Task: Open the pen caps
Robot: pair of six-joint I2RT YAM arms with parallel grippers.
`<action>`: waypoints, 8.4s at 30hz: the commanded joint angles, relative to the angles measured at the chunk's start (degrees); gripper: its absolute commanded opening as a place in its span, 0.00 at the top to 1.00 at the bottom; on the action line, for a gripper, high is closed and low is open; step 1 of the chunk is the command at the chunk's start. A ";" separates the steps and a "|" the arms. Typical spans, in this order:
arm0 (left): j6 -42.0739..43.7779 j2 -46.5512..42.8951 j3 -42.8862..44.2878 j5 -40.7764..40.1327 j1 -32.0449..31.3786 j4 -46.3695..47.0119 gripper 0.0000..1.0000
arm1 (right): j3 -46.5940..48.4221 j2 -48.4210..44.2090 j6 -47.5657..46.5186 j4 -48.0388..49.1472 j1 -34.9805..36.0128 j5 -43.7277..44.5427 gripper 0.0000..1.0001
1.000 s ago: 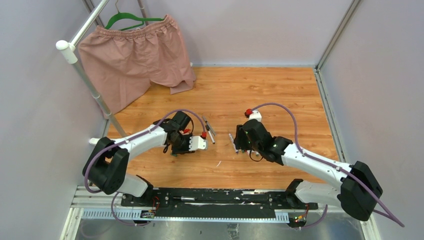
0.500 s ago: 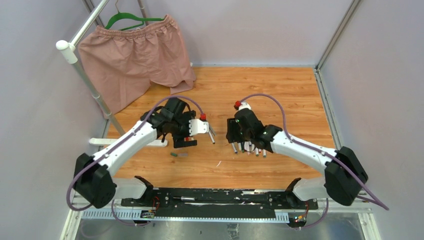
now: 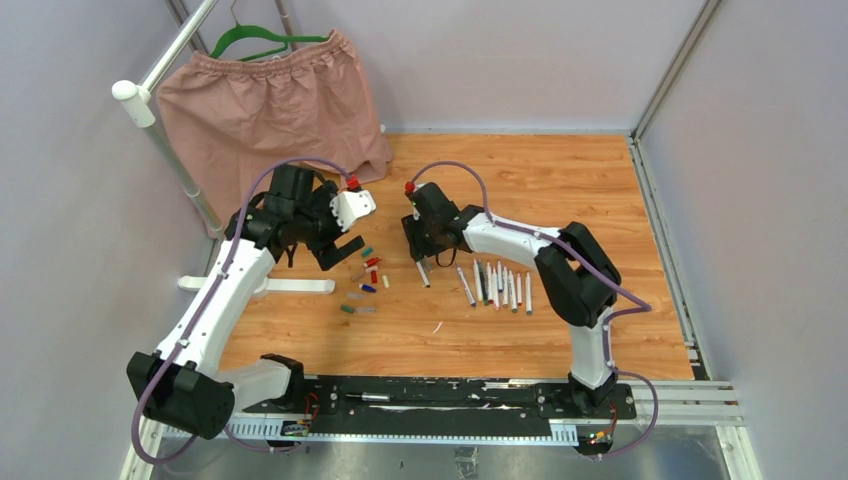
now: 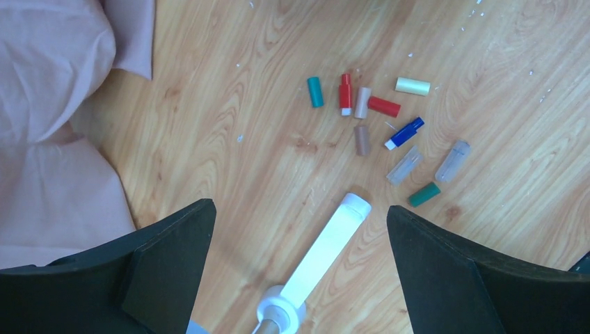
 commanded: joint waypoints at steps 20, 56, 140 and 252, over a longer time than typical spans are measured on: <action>-3.90 -2.07 -1.37 4.27 0.91 -1.86 0.00 | 5.45 8.02 -2.52 -4.27 -2.76 -1.92 0.72; 3.19 -5.55 -3.52 5.03 0.91 -1.86 0.00 | 1.42 4.31 -7.53 -2.88 0.93 4.21 1.00; 38.73 -8.09 -10.18 -10.18 -16.66 4.19 1.00 | -14.26 -20.57 16.62 4.70 4.01 -47.59 1.00; 9.52 -6.32 -8.38 8.90 0.74 -1.24 0.00 | -7.23 -7.50 -1.71 0.08 4.94 -2.03 1.00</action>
